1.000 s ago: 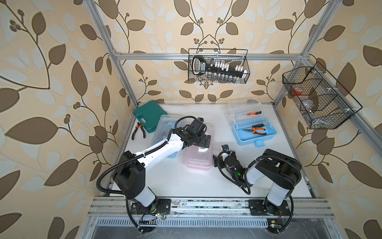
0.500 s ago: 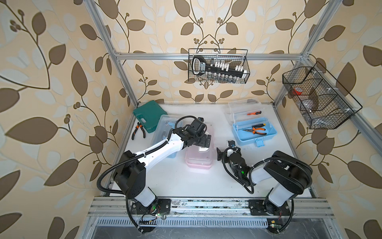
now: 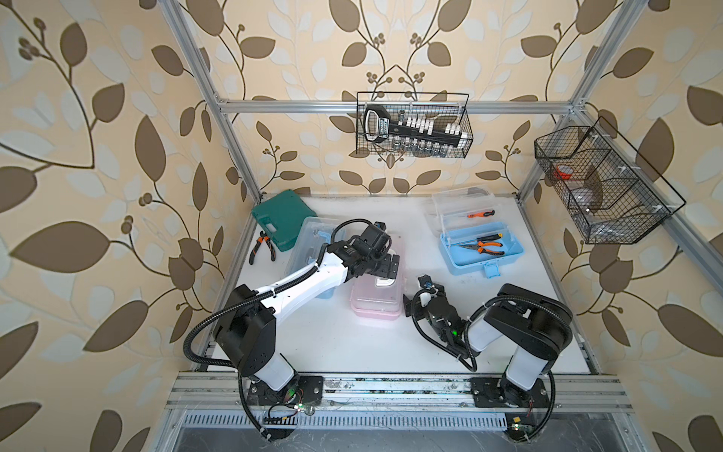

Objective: Close toolboxes
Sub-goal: Fasten the toolbox latch on the toolbox.

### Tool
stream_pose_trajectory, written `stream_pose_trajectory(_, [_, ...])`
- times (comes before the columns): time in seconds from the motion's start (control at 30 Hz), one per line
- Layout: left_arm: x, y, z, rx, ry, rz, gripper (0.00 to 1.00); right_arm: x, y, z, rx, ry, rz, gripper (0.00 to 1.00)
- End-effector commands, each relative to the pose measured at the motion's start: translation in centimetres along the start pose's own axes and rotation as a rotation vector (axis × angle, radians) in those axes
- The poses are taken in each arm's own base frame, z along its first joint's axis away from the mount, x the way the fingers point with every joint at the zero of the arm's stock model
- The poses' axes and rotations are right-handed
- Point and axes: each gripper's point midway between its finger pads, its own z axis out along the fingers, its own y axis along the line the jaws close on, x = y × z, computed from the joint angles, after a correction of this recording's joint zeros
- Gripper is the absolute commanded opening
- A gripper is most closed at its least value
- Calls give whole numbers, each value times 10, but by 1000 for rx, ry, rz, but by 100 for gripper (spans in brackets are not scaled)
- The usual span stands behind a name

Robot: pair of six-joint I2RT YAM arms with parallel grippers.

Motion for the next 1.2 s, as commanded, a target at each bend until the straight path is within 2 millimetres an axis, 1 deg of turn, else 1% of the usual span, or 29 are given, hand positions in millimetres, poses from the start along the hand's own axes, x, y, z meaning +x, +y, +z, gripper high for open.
stream_pose_trajectory(0.0, [72,21,19,-62,270,-19,99,-11,6,4,3,-54,6,99])
stream_pose_trajectory(0.07, [72,21,20,-63,271,-18,99,-16,0,8,50,-78,19,99])
stream_pose_trajectory(0.17, [73,21,19,-63,273,-19,99,-16,-6,15,106,-88,14,99])
stream_pose_trajectory(0.33, [73,22,19,-70,275,-18,99,-19,-17,19,158,-112,26,99])
stream_pose_trajectory(0.5, [72,24,20,-76,277,-17,99,-26,-34,15,199,-128,44,99])
stream_pose_trajectory(0.67, [71,24,20,-74,276,-22,99,-37,-50,6,222,-147,52,99])
stream_pose_trajectory(0.73, [71,24,21,-73,274,-22,99,-40,-50,6,209,-149,50,99])
stream_pose_trajectory(0.8, [71,24,22,-72,276,-23,99,-42,-45,8,186,-142,39,99])
stream_pose_trajectory(1.03, [71,23,23,-64,272,-22,99,-49,-24,9,65,-132,57,99])
stream_pose_trajectory(1.17, [73,23,24,-59,274,-23,99,-54,-22,4,42,-137,86,99])
